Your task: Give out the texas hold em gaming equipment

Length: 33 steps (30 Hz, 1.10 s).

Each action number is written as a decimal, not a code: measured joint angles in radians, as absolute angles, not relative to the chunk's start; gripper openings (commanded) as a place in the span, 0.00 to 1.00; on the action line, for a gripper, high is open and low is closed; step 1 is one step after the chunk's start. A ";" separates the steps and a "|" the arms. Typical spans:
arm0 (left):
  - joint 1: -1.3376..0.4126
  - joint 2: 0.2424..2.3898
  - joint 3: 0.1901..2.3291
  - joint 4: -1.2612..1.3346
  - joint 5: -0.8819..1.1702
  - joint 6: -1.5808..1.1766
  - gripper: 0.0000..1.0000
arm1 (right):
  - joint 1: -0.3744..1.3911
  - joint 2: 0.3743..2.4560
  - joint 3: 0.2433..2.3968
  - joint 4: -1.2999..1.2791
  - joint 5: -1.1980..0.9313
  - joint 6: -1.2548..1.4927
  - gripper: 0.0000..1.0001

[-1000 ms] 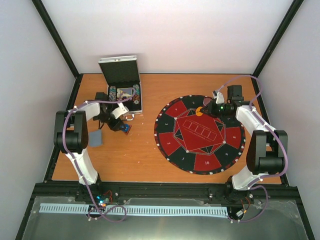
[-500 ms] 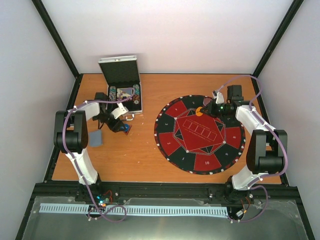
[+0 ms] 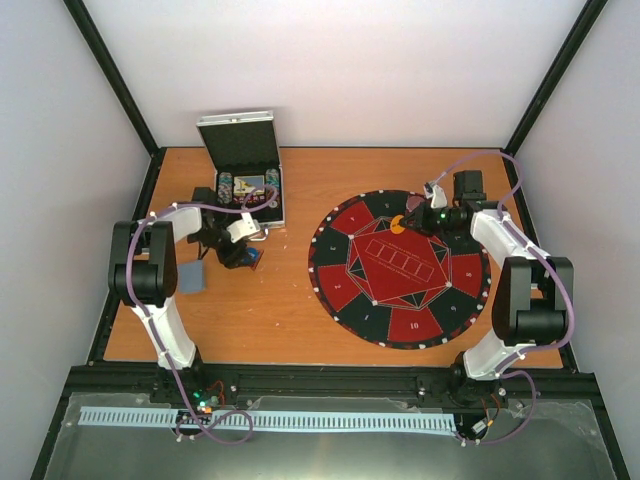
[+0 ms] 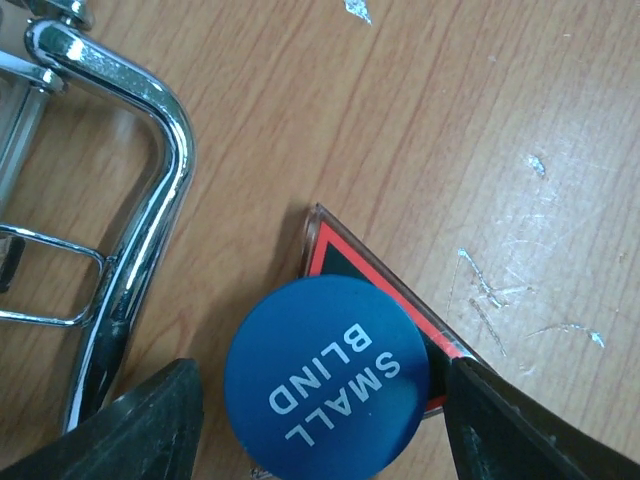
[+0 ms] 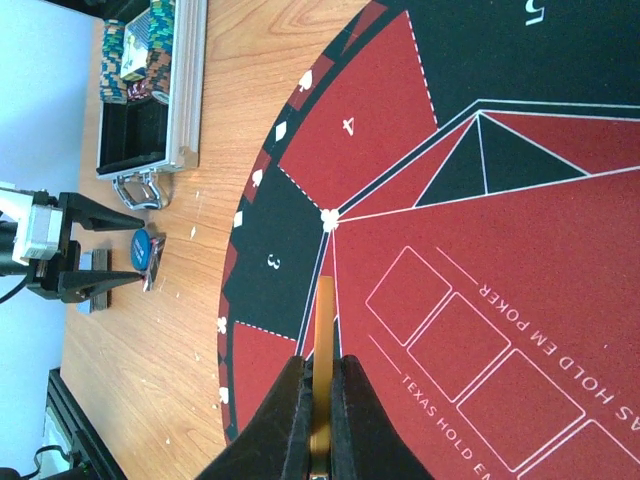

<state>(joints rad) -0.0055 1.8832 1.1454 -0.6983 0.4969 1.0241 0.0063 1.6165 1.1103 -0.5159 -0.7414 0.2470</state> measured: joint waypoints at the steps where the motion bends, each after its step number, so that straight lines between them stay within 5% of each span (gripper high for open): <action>1: -0.007 1.883 1.146 -0.697 0.497 1.029 0.65 | 0.006 1.618 1.111 -0.517 -0.742 0.247 0.03; 17: -0.032 1.881 1.148 -0.666 0.472 1.026 0.40 | 0.006 1.626 1.119 -0.522 -0.747 0.244 0.03; 33: -0.012 1.852 1.173 -0.702 0.448 1.011 0.37 | 0.006 1.626 1.119 -0.523 -0.749 0.244 0.03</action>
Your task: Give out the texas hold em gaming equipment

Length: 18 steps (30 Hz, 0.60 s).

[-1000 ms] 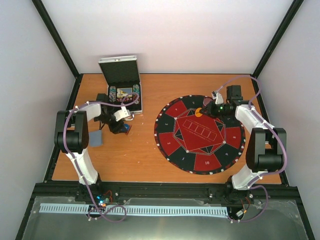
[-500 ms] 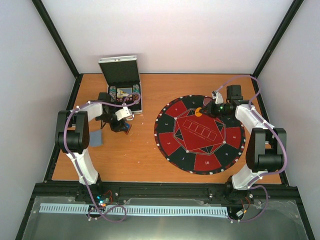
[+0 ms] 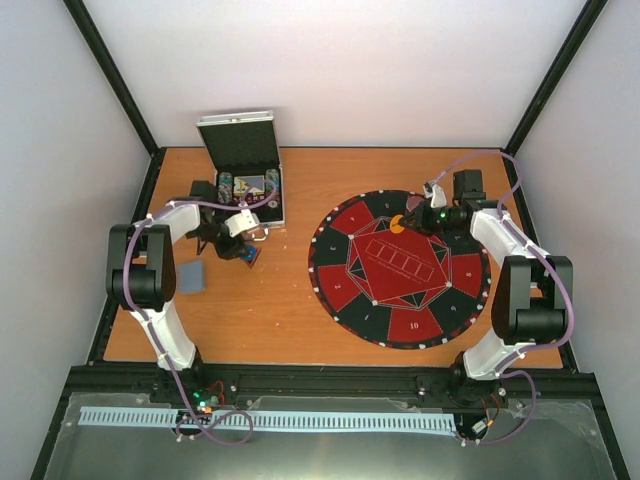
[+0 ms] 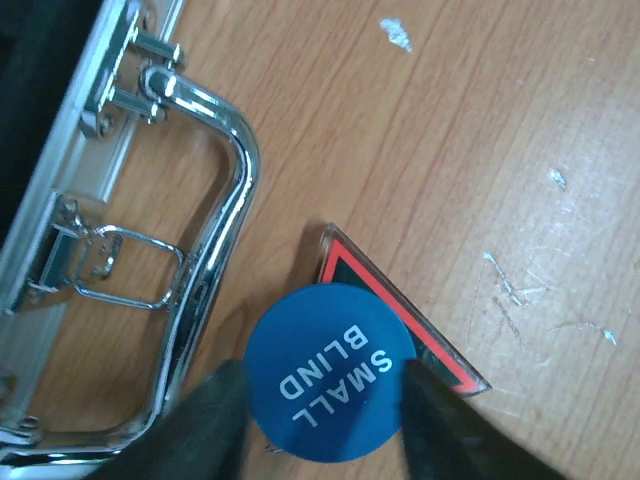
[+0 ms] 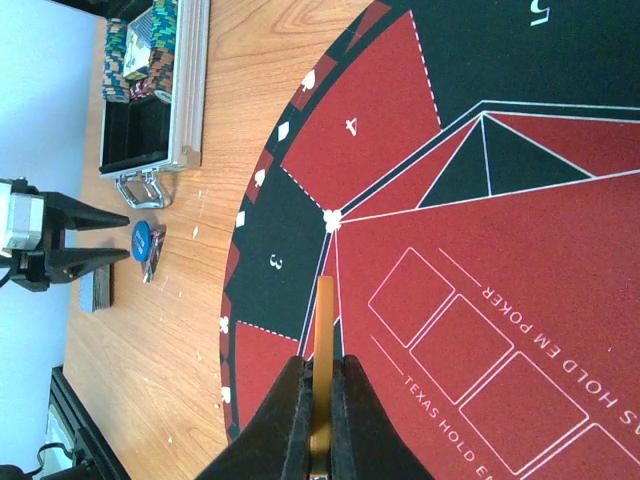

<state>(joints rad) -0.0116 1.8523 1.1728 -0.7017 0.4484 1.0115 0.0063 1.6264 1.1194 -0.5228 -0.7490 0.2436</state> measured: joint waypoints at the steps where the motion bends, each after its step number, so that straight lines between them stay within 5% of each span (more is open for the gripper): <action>1: -0.012 1.847 1.179 -0.710 0.449 1.002 0.36 | 0.006 1.626 1.120 -0.523 -0.749 0.244 0.03; 8: -0.012 1.842 1.290 -0.753 0.516 0.958 0.37 | 0.006 1.626 1.123 -0.522 -0.748 0.244 0.03; 18: -0.012 1.828 1.263 -0.795 0.475 0.979 0.60 | 0.006 1.626 1.125 -0.522 -0.741 0.244 0.03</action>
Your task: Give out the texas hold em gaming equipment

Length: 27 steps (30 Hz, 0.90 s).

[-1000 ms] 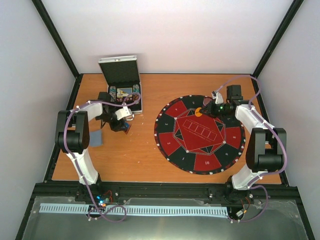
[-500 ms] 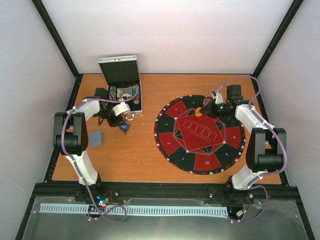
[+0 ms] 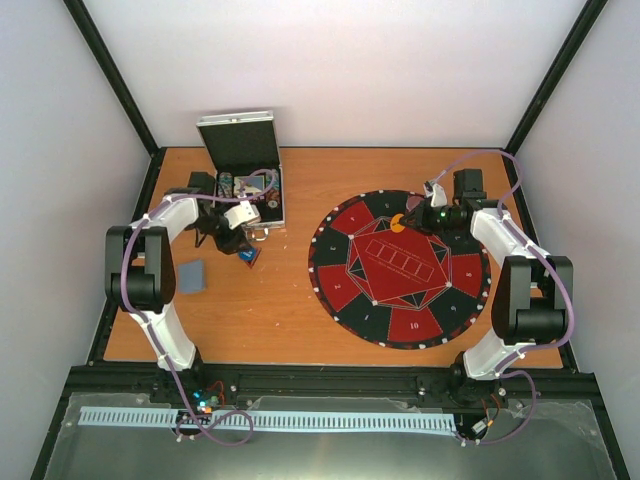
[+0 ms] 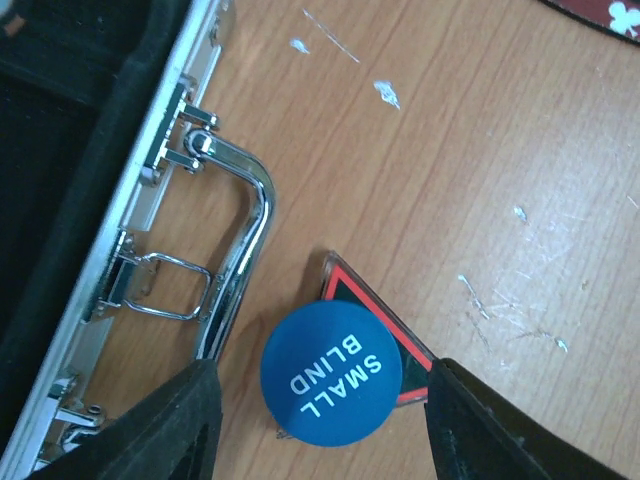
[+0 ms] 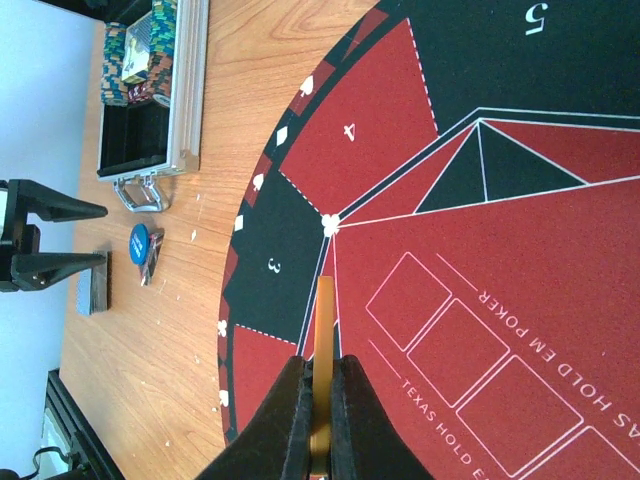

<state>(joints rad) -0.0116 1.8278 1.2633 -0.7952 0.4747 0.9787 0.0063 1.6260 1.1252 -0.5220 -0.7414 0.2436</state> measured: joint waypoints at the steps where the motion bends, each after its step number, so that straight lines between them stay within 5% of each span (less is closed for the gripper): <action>1: -0.012 1.830 1.262 -0.802 0.471 0.984 0.62 | 0.006 1.626 1.125 -0.522 -0.741 0.244 0.03; 11: -0.012 1.901 1.262 -0.813 0.452 1.033 0.73 | 0.006 1.626 1.139 -0.523 -0.742 0.244 0.03; 27: -0.007 1.943 1.243 -0.810 0.471 1.043 0.50 | 0.006 1.626 1.139 -0.527 -0.741 0.241 0.03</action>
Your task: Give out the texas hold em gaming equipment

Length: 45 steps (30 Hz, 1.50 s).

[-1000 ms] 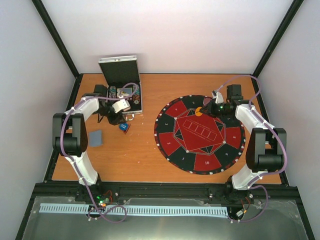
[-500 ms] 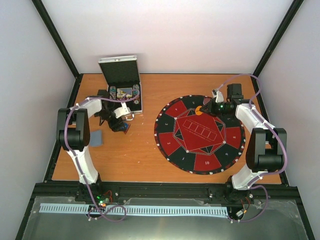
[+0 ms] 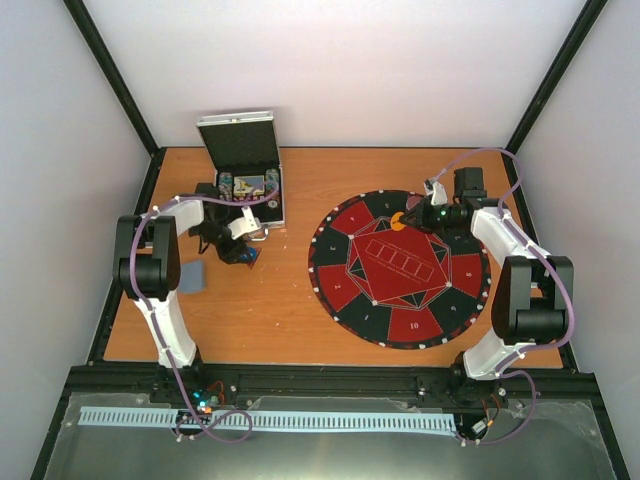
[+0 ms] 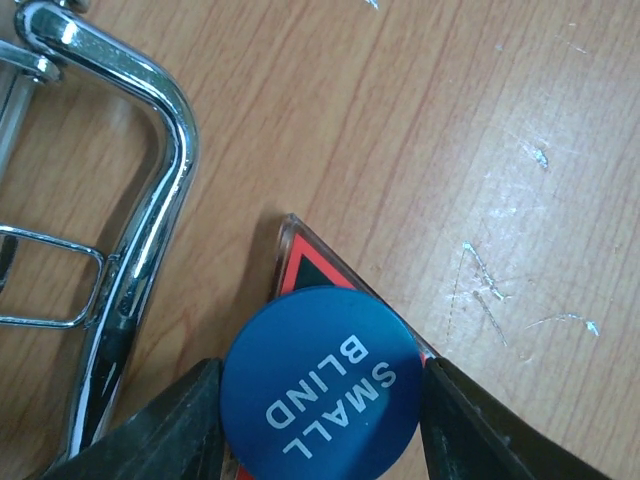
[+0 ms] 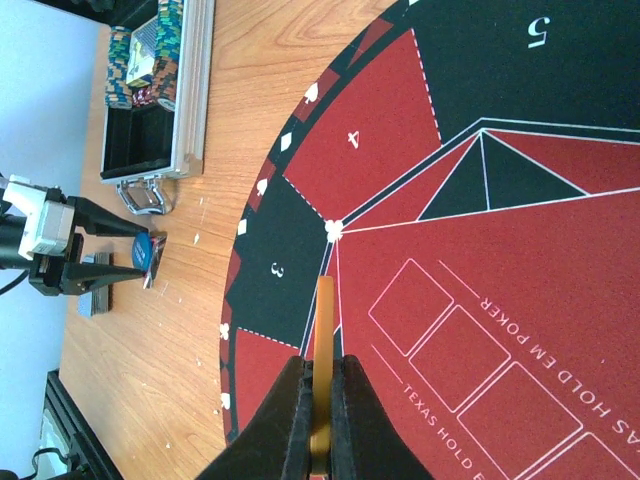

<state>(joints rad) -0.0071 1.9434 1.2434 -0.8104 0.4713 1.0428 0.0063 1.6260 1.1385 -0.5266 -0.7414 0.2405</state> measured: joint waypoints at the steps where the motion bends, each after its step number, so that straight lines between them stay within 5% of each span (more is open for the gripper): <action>1: -0.006 1.943 1.243 -0.810 0.473 1.043 0.49 | 0.006 1.626 1.139 -0.527 -0.742 0.240 0.03; 23: -0.013 1.824 1.076 -0.768 0.546 0.939 0.37 | 0.006 1.626 1.139 -0.527 -0.746 0.232 0.03; 30: -0.006 1.839 1.127 -0.759 0.527 0.915 0.63 | 0.006 1.626 1.139 -0.527 -0.745 0.232 0.03; 35: -0.007 1.821 1.135 -0.768 0.534 0.901 0.99 | 0.006 1.626 1.139 -0.527 -0.745 0.232 0.03; 45: -0.078 1.771 1.049 -0.775 0.455 0.879 1.00 | 0.006 1.626 1.142 -0.527 -0.752 0.232 0.03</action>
<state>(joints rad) -0.0780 1.7714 1.0489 -0.7746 0.4549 0.8791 0.0063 1.6260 1.1419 -0.5270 -0.7517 0.2317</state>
